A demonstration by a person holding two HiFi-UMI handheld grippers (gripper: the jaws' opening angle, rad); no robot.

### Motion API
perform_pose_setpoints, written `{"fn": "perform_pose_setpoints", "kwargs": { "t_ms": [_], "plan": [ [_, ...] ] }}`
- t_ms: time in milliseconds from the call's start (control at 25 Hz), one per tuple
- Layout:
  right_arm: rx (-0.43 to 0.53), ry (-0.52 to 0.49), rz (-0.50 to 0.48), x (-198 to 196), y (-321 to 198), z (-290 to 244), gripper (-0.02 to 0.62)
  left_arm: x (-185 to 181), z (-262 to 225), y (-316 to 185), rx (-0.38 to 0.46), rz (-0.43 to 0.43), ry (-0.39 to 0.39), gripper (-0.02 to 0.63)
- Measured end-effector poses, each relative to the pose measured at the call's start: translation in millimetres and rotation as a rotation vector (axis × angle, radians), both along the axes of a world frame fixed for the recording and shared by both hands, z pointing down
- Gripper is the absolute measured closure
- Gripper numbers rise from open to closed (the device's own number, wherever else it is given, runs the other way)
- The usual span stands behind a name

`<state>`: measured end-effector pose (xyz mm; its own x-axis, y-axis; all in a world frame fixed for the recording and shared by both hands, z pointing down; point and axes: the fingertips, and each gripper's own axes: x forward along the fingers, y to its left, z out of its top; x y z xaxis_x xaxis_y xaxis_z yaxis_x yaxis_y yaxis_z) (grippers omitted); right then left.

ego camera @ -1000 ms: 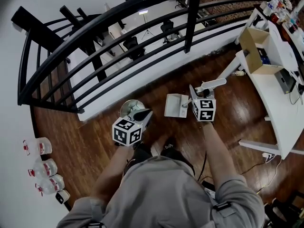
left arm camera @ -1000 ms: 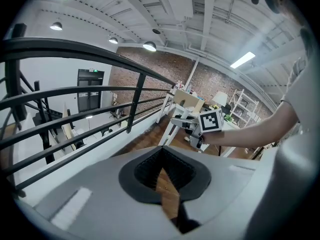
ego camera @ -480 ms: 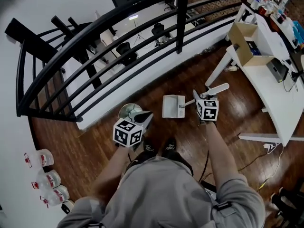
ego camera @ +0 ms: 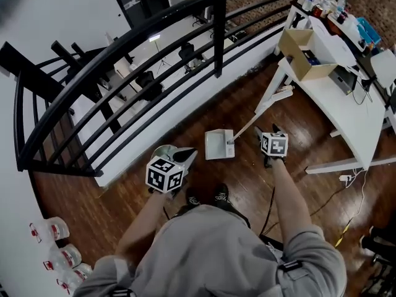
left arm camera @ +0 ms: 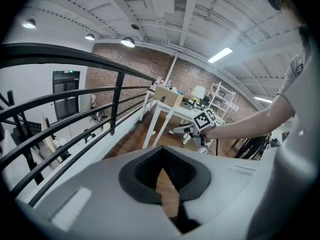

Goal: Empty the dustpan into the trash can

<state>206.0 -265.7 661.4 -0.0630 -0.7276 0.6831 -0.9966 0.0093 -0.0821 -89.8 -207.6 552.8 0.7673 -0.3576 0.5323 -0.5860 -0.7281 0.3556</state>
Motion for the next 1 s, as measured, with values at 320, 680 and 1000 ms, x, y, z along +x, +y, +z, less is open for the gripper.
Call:
{"fn": "perform_pose_setpoints", "kwargs": {
  "t_ms": [320,680,1000],
  "plan": [
    [0.103,-0.065,-0.043,-55,39,-47,0.351,13,-14,-10,0.035,0.062,0.079,0.601],
    [0.353,-0.117,-0.151,-108,47,-165,0.597,46,-48,-27,0.118,0.112,0.168,0.601],
    [0.510,-0.215,-0.220,-146,31,-252,0.597,57,-104,-46,0.201,0.115,0.232,0.601]
  ]
}}
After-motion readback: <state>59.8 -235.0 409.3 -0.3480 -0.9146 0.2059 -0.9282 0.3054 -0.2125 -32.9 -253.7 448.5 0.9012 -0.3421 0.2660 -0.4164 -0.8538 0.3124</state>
